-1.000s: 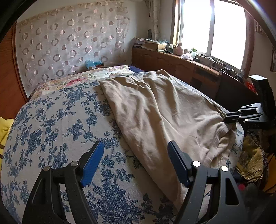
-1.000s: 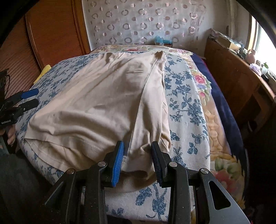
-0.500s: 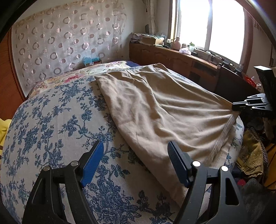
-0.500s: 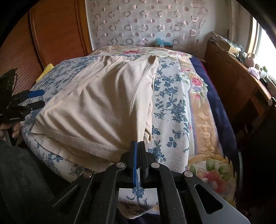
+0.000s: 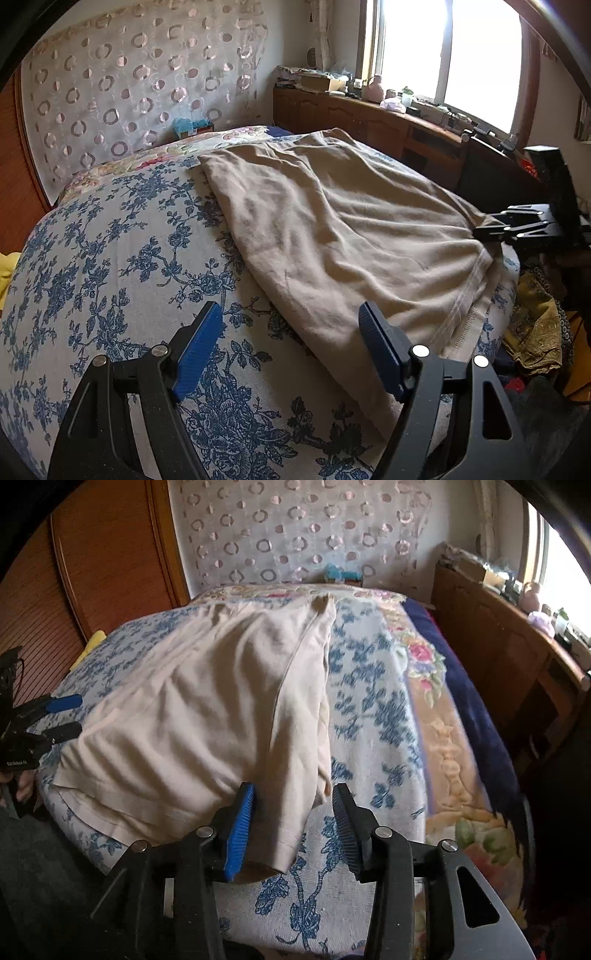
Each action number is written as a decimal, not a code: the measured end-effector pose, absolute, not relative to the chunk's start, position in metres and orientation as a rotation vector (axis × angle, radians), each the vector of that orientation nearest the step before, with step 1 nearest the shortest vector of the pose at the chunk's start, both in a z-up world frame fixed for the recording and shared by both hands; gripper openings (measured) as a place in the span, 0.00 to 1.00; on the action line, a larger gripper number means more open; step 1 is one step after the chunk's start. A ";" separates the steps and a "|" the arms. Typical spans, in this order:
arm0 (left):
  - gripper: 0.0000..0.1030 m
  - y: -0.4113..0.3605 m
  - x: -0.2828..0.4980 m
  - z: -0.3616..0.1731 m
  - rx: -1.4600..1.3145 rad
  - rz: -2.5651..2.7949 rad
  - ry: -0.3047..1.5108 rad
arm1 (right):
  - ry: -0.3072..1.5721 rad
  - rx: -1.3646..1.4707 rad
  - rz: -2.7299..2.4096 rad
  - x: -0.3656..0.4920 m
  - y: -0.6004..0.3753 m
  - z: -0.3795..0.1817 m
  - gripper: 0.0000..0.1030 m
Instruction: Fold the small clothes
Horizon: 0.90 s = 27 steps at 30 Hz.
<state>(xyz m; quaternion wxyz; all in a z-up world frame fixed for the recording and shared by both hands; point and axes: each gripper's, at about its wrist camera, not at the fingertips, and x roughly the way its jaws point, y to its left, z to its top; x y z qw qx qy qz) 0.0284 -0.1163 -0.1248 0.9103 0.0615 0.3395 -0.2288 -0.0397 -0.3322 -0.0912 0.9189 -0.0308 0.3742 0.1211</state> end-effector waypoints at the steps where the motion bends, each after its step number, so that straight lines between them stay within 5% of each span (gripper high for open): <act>1: 0.75 -0.116 0.028 -0.125 0.124 -0.481 0.699 | 0.773 -0.060 0.248 -0.039 -0.333 -0.093 0.44; 7: 0.55 -0.117 0.021 -0.125 0.120 -0.541 0.721 | 0.792 -0.056 0.278 -0.038 -0.330 -0.095 0.49; 17: 0.55 -0.119 0.016 -0.135 0.125 -0.587 0.810 | 0.806 -0.082 0.313 -0.042 -0.324 -0.094 0.49; 21: 0.55 -0.121 0.013 -0.136 0.134 -0.600 0.810 | 0.812 -0.090 0.325 -0.044 -0.322 -0.094 0.43; 25: 0.49 -0.124 0.013 -0.135 0.149 -0.617 0.813 | 0.812 -0.072 0.384 -0.046 -0.320 -0.093 0.16; 27: 0.47 -0.124 0.014 -0.134 0.143 -0.625 0.820 | 0.806 -0.070 0.399 -0.048 -0.318 -0.093 0.11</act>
